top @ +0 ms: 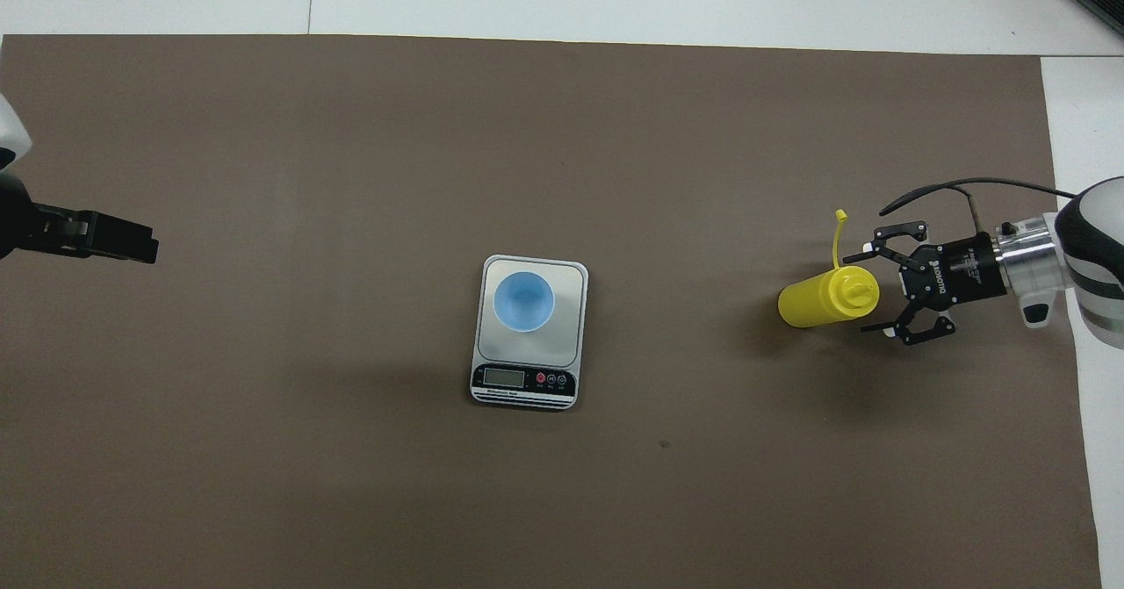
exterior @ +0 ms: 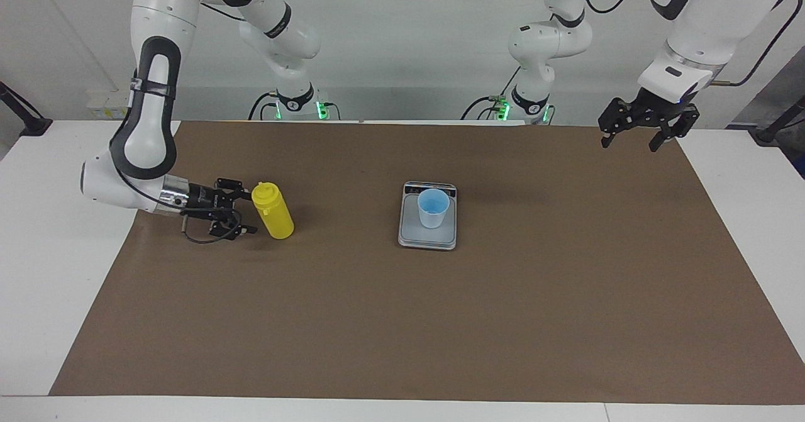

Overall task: Pour seasoning into cup on scale with both arms
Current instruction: 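Lower the right gripper onto the yellow bottle and grasp it, then lift the yellow bottle with the right gripper toward the cup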

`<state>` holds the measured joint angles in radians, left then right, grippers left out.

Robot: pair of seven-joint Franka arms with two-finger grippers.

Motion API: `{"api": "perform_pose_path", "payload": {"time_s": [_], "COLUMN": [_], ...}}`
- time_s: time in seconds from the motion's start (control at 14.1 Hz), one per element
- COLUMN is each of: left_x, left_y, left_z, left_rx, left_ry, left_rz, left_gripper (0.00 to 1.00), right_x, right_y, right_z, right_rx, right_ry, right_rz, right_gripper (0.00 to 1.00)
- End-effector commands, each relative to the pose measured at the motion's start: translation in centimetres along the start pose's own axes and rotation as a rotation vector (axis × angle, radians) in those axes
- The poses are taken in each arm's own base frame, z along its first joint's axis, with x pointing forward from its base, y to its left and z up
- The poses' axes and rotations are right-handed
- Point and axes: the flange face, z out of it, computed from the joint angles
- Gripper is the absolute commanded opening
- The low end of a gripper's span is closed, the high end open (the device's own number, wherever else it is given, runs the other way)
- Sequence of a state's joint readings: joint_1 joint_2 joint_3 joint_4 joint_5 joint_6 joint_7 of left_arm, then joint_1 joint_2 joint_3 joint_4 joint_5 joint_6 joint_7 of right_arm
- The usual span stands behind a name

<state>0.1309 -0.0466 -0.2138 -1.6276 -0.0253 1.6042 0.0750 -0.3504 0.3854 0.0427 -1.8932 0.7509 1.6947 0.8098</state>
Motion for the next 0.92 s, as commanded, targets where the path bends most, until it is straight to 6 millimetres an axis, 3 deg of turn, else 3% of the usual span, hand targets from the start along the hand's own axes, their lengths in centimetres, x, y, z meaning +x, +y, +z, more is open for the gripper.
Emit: {"api": "perform_pose_path", "payload": {"time_s": [0.0,0.21,0.28,0.35,0.5,0.57,0.85], "left_x": [0.1,0.1,0.1,0.1,0.1,0.1,0.1], "left_y": [-0.1,0.1,0.2,0.2,0.2,0.2,0.3], "left_z": [-0.3,-0.2,-0.1,-0.1,-0.2,-0.2,-0.2], "left_rx": [-0.013,-0.014,-0.014,-0.014,-0.014,-0.014,-0.014], "left_ry": [-0.013,-0.011,-0.013,-0.013,-0.011,-0.011,-0.011], "left_rz": [0.014,0.011,0.011,0.011,0.011,0.011,0.014], "left_gripper": [1.0,1.0,1.0,1.0,1.0,1.0,1.0], "right_x": [-1.0,-2.7,-4.0,-4.5,-5.3,-7.4,-17.7], "right_y": [1.2,0.4,-0.3,-0.6,-1.0,-1.4,-4.4], "right_z": [2.0,3.8,5.2,5.8,5.5,5.4,9.6], "right_rx": [0.005,-0.025,-0.047,-0.049,-0.035,-0.031,0.024], "right_ry": [-0.03,-0.018,-0.007,0.003,0.021,0.043,0.265], "right_rz": [0.021,-0.008,-0.03,-0.018,0.031,0.029,0.092], "right_gripper": [1.0,1.0,0.87,0.66,0.1,0.0,0.0]}}
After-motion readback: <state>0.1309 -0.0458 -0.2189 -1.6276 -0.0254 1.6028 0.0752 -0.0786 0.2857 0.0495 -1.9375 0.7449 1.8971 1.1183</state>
